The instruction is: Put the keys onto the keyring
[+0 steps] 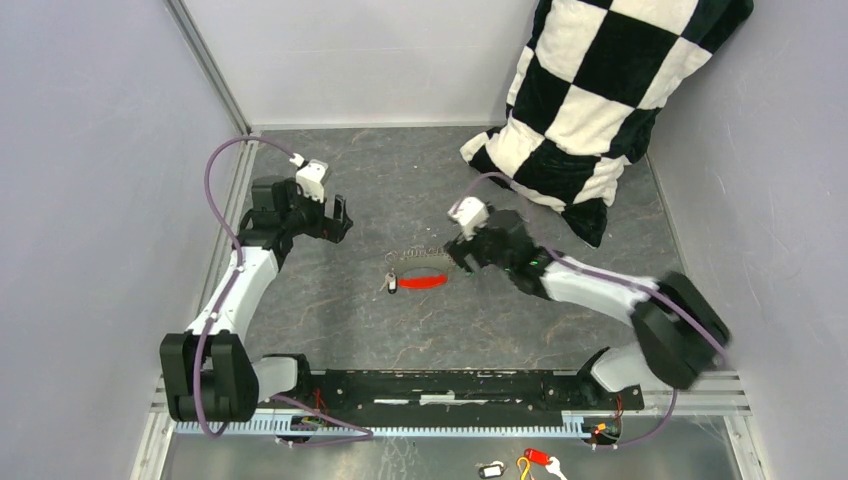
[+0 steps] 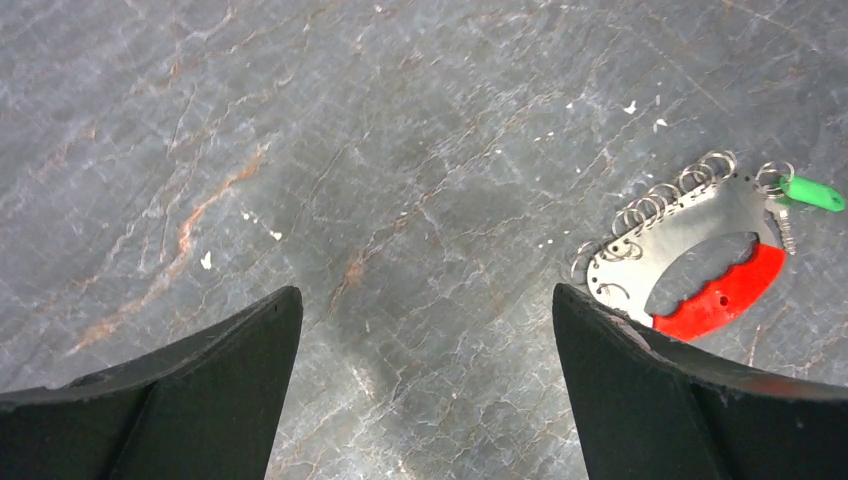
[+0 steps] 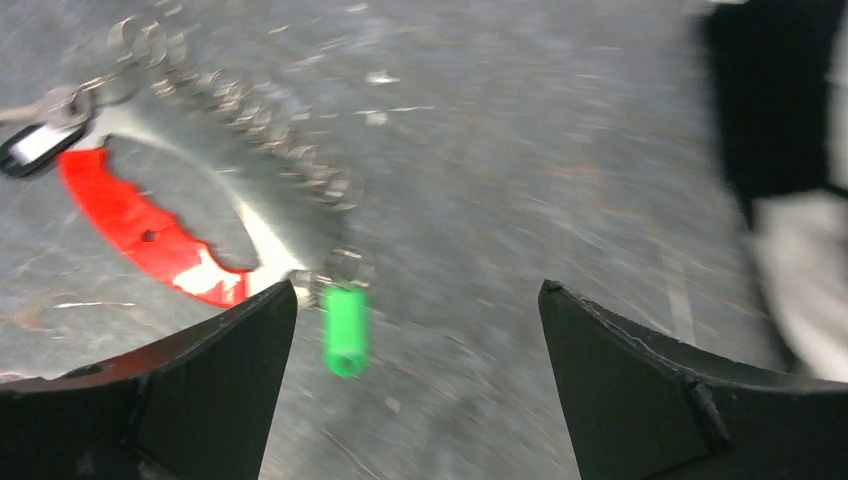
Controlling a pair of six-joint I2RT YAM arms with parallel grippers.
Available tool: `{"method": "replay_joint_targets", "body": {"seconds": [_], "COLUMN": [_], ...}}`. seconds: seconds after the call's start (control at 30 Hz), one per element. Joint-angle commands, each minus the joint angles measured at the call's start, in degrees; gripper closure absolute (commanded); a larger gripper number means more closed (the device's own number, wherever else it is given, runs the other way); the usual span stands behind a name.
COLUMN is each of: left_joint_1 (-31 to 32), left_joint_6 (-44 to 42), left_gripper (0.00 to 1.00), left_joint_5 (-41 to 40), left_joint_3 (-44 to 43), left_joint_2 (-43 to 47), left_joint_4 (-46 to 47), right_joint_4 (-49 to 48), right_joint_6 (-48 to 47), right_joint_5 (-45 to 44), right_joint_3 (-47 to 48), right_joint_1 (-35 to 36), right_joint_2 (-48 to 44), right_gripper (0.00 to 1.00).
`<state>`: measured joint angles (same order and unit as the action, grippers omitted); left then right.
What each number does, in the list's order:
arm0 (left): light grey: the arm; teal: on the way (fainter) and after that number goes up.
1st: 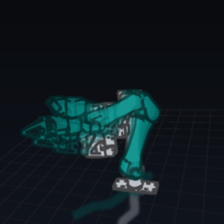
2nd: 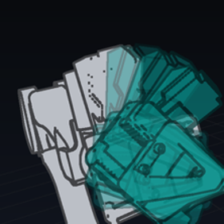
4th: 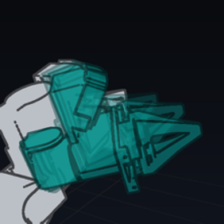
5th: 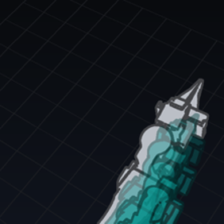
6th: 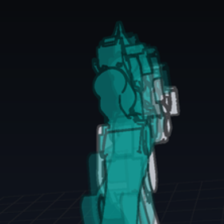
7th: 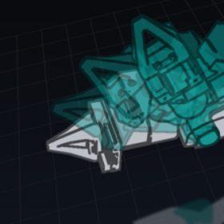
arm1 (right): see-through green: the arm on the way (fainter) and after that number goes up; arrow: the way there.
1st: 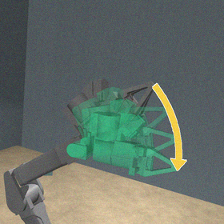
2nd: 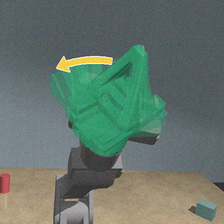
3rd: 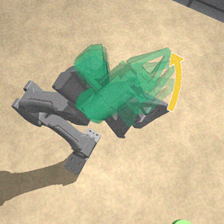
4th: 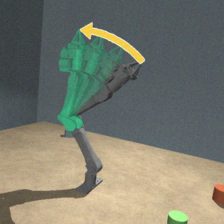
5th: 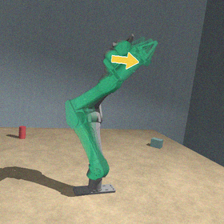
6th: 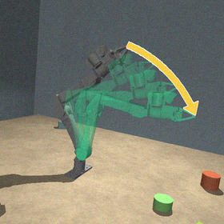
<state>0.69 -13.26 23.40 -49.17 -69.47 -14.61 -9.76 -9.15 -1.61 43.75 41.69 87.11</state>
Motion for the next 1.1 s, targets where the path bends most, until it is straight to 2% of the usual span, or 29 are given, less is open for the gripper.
{"method": "replay_joint_targets", "body": {"seconds": [0.0,0.1,0.2,0.3,0.4,0.5,0.57,0.67,0.7,0.8,0.87,0.93,0.97,1.0,1.07], "left_joint_1": [-3.75,-5.30,-6.26,-7.09,-7.33,-7.45,-7.49,-7.53,-7.52,-7.54,-7.50,-7.37,-7.32,-7.31,-7.26], "left_joint_6": [5.14,6.08,6.18,7.65,9.78,11.18,11.83,12.96,12.72,15.61,15.29,16.28,16.60,16.04,15.71], "left_gripper": [0.00,0.00,0.00,0.00,0.00,0.00,0.00,0.00,0.00,0.00,0.00,0.00,0.00,0.00,0.00], "left_joint_5": [2.46,2.39,0.90,0.58,0.44,0.54,-0.52,-1.22,-0.06,-3.92,-5.74,-5.57,-6.00,-6.40,-7.12], "left_joint_3": [5.60,12.00,18.68,25.21,30.04,34.19,35.06,40.99,42.21,44.61,44.96,45.32,45.00,44.08,39.89], "left_joint_2": [1.27,-0.21,-1.37,-2.42,-4.07,-6.29,-6.34,-8.81,-10.62,-16.36,-17.19,-21.71,-22.02,-20.33,-19.20], "left_joint_4": [13.64,23.71,34.14,45.85,55.80,65.61,67.98,85.61,88.87,100.12,99.96,106.52,106.45,102.39,92.67], "right_joint_4": [-5.26,-11.14,-21.83,-29.30,-33.24,-42.23,-46.25,-53.32,-55.36,-59.83,-64.79,-71.38,-78.47,-80.56,-67.77], "right_joint_6": [3.25,6.42,5.82,3.49,4.99,5.37,5.22,2.77,2.02,2.24,2.42,1.21,-0.27,-0.94,1.06], "right_joint_5": [-10.36,-19.58,-30.09,-34.51,-34.54,-32.84,-32.95,-30.66,-29.95,-28.43,-26.36,-23.80,-22.22,-22.39,-24.01], "right_joint_3": [-10.06,-20.65,-33.82,-42.04,-46.39,-49.17,-48.84,-48.10,-47.81,-47.51,-48.42,-50.29,-52.02,-52.18,-47.58], "right_joint_1": [-6.79,-14.75,-20.87,-25.32,-29.79,-31.88,-32.66,-33.14,-33.24,-34.05,-34.31,-34.35,-34.25,-33.78,-33.88], "right_joint_2": [-16.86,-28.79,-40.42,-45.05,-42.64,-36.97,-31.88,-24.62,-22.36,-17.62,-14.92,-10.37,-7.51,-6.97,-8.74], "right_gripper": [0.02,0.02,0.02,0.02,0.02,0.02,0.02,0.02,0.02,0.02,0.02,0.02,0.02,0.02,0.02]}}
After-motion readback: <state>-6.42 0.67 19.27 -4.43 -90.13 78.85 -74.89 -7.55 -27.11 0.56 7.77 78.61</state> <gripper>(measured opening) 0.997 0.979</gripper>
